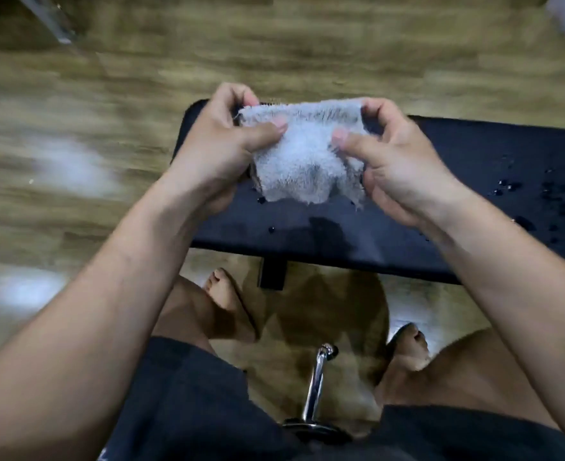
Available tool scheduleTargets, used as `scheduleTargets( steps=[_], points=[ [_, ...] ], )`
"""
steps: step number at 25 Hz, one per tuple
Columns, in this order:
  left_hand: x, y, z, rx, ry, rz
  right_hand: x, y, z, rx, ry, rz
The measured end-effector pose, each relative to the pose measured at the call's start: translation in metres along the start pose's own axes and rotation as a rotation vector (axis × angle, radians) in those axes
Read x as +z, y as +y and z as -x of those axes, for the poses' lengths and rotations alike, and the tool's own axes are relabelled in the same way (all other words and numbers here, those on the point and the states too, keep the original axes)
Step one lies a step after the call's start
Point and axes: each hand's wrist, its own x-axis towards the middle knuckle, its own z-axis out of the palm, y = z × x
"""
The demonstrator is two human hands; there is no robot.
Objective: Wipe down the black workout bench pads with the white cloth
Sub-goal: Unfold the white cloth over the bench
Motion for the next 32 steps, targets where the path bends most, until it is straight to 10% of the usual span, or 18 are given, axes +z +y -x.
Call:
scheduleTargets(
  steps=[6, 10, 16, 26, 32],
  points=[
    [-0.015, -0.027, 0.102, 0.028, -0.074, 0.157, 0.031, -0.006, 0.086, -0.011, 0.049, 0.031],
    [-0.022, -0.040, 0.143, 0.264, -0.026, -0.388, 0.045, 0.002, 0.128, -0.074, 0.004, 0.092],
    [-0.042, -0.050, 0.170, 0.492, 0.048, -0.915, 0.051, 0.023, 0.160, -0.296, -0.077, 1.260],
    [-0.082, -0.066, 0.178, -0.045, -0.112, -0.245, 0.075, 0.056, 0.125, 0.125, -0.087, 0.127],
    [-0.117, -0.114, 0.126, -0.163, 0.086, -0.218, 0.121, 0.099, 0.039, -0.121, 0.008, 0.687]
  ],
)
